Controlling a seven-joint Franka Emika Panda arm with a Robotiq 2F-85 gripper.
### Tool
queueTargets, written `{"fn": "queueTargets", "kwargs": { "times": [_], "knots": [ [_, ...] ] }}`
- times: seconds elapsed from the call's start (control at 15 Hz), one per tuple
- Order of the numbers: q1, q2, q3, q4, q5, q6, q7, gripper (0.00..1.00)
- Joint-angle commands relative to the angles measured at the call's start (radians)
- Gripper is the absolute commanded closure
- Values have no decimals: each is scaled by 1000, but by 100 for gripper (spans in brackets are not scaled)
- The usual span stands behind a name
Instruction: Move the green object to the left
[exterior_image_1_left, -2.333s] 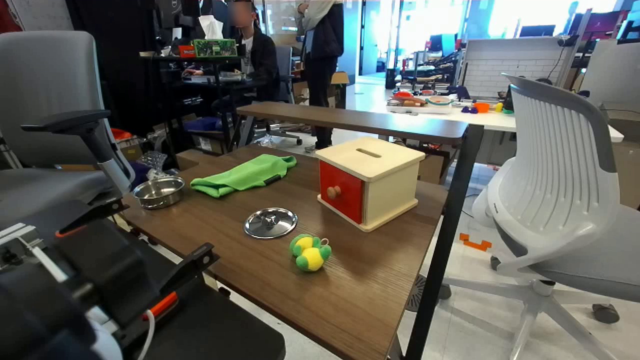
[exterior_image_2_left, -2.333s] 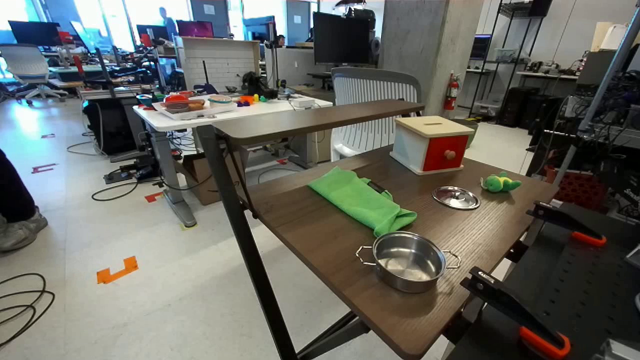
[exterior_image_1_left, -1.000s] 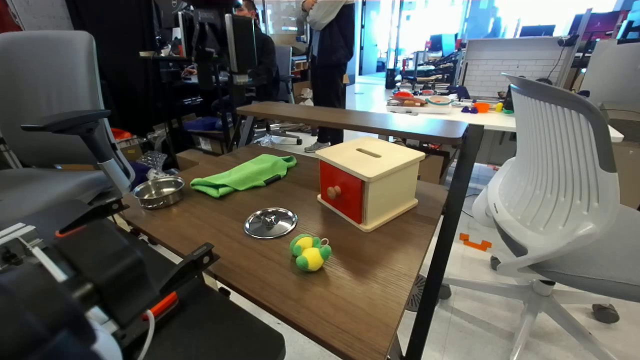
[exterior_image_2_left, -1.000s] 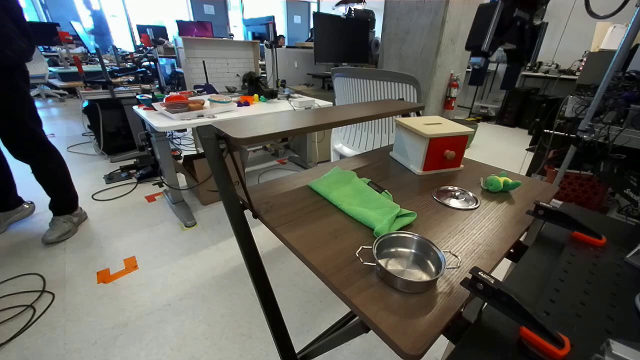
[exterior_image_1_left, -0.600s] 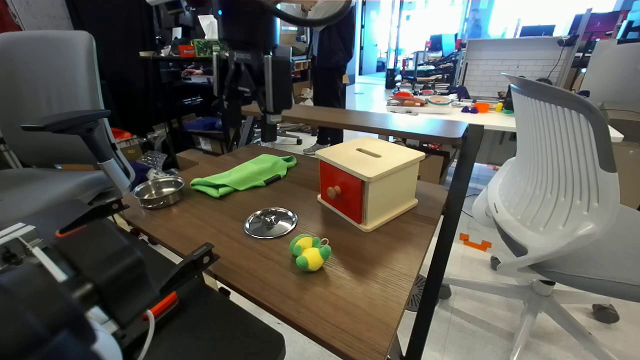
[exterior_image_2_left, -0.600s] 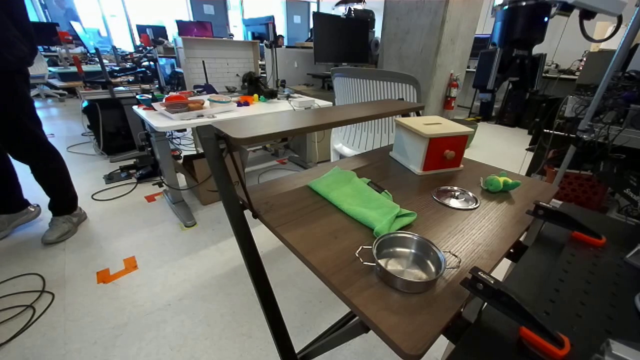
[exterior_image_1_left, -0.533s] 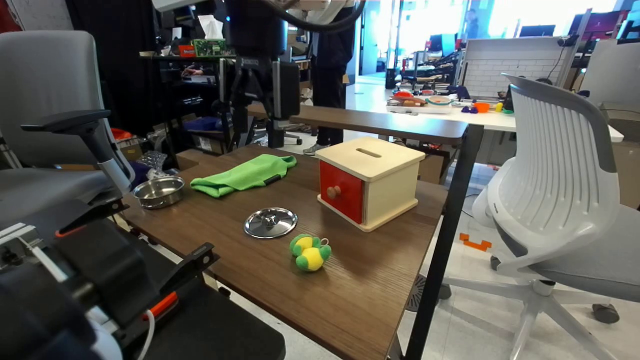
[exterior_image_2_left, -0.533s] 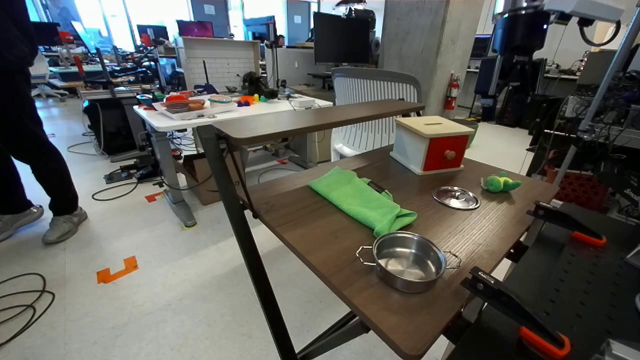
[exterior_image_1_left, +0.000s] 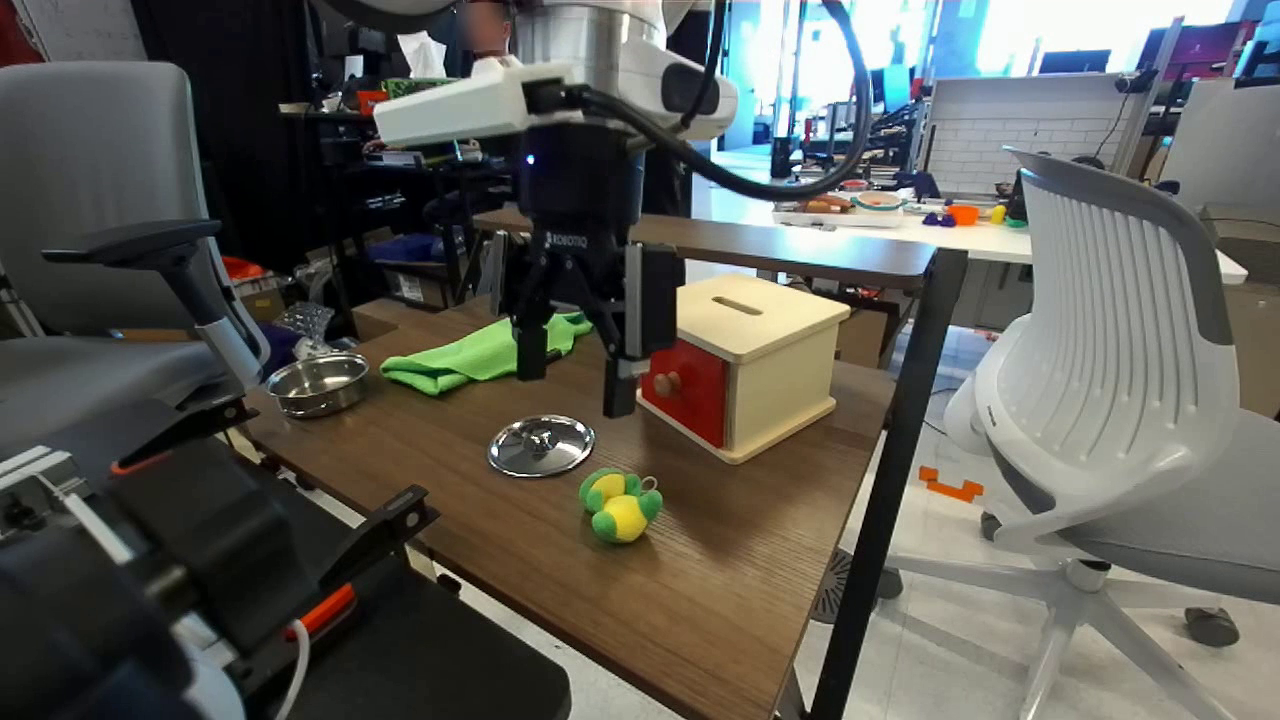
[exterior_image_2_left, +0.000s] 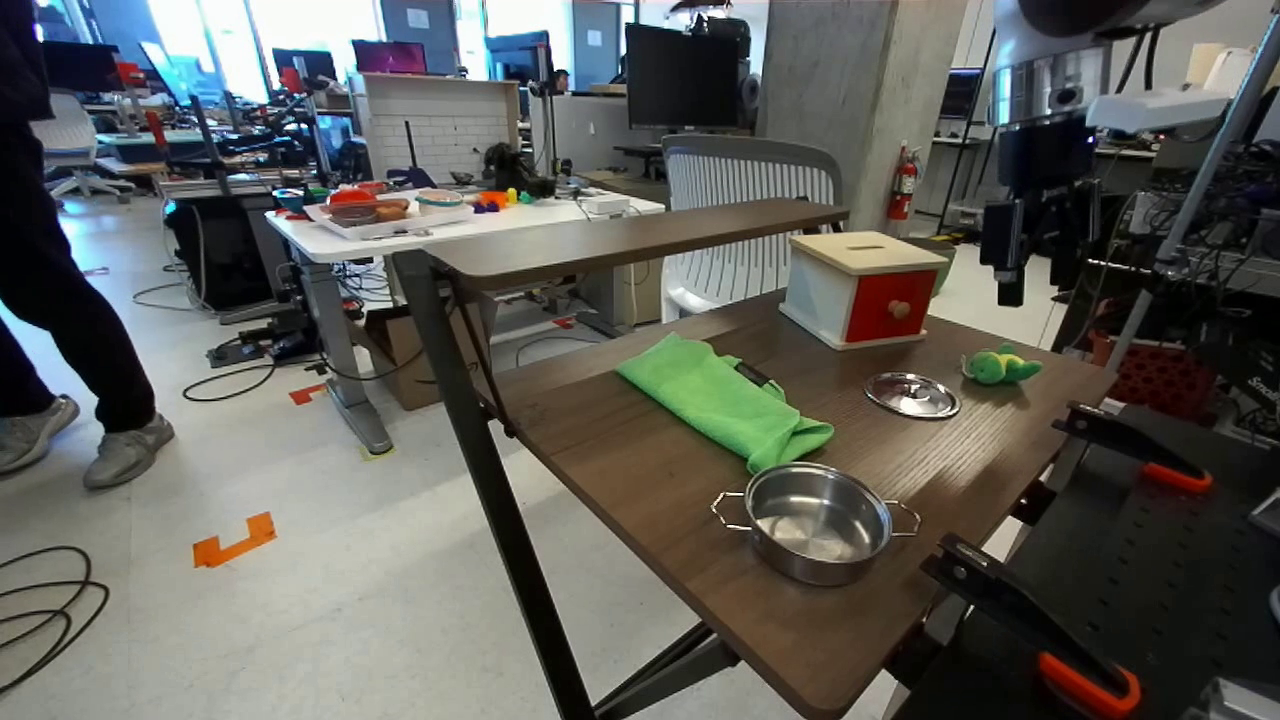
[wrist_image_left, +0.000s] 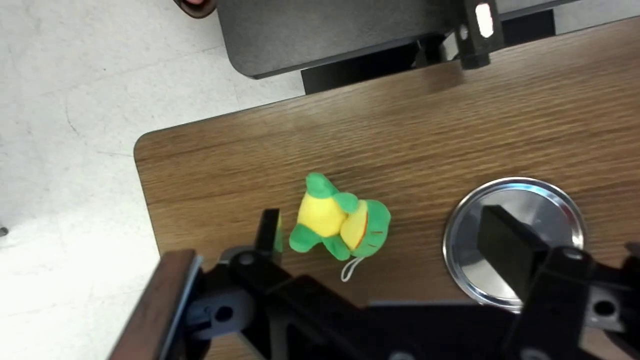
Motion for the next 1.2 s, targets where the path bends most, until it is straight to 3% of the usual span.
{"fn": "queueTargets", "kwargs": {
  "times": [0.0, 0.4, 0.73, 1.13],
  "knots": [
    [2, 57, -15, 7, -74, 81, 21, 0],
    [-26, 170, 12, 42, -4, 254, 9, 0],
    [-22, 255, 0, 62, -22, 351, 3, 0],
    [-32, 255, -14, -8, -49, 445, -41, 0]
  ]
}}
